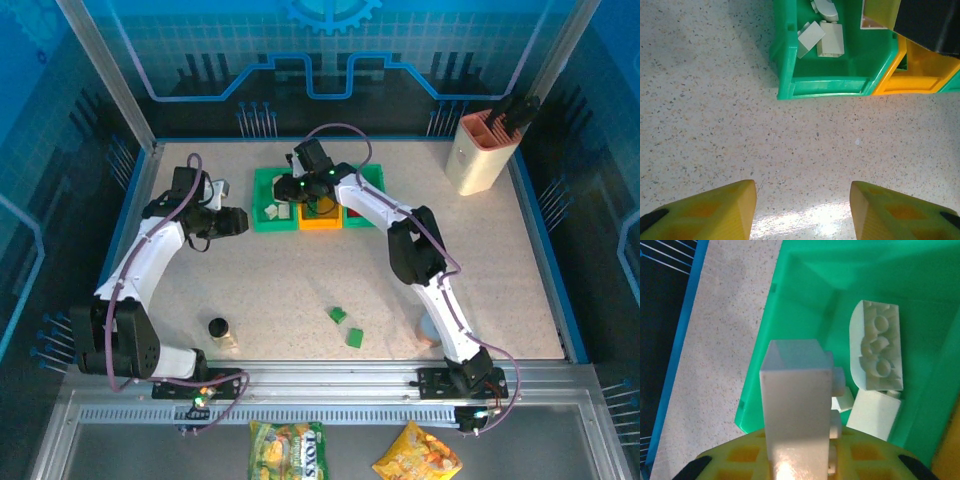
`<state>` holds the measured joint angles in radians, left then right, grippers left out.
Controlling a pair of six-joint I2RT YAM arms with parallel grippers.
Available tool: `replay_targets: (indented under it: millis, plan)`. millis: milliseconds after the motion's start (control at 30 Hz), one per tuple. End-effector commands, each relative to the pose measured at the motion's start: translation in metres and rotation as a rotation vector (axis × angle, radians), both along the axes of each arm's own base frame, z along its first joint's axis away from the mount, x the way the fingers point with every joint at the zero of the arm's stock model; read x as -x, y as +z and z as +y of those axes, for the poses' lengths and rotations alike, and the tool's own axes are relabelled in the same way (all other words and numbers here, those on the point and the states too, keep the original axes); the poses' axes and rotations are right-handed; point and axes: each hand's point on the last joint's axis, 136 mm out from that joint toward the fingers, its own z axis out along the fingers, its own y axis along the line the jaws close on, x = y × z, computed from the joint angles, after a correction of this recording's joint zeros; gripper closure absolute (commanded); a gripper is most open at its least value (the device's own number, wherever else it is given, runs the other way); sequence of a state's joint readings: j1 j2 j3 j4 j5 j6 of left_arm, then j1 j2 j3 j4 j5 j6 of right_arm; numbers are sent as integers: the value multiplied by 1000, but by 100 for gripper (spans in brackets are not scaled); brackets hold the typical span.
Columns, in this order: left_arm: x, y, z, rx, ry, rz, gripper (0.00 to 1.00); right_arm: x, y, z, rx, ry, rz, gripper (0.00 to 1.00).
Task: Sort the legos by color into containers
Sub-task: Place the lego in the container.
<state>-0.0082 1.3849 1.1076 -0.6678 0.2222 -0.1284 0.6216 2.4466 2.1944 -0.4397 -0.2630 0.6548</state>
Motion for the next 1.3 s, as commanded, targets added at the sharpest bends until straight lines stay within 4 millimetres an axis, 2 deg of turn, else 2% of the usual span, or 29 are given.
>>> replay_targets:
  millis: [0, 467, 767, 933, 1267]
  plan:
    - [5, 5, 3, 3, 1, -12, 47, -10, -6, 4, -24, -30, 19, 81]
    - [5, 3, 3, 1, 2, -8, 47, -18, -5, 13, -26, -87, 18, 78]
    - [5, 3, 3, 0, 4, -8, 47, -18, 1, 26, -53, -74, -10, 77]
    - [5, 2, 4, -2, 4, -6, 47, -19, -7, 29, -61, -78, 11, 76]
    - [5, 2, 4, -3, 4, -4, 47, -23, -7, 36, -113, -69, 12, 68]
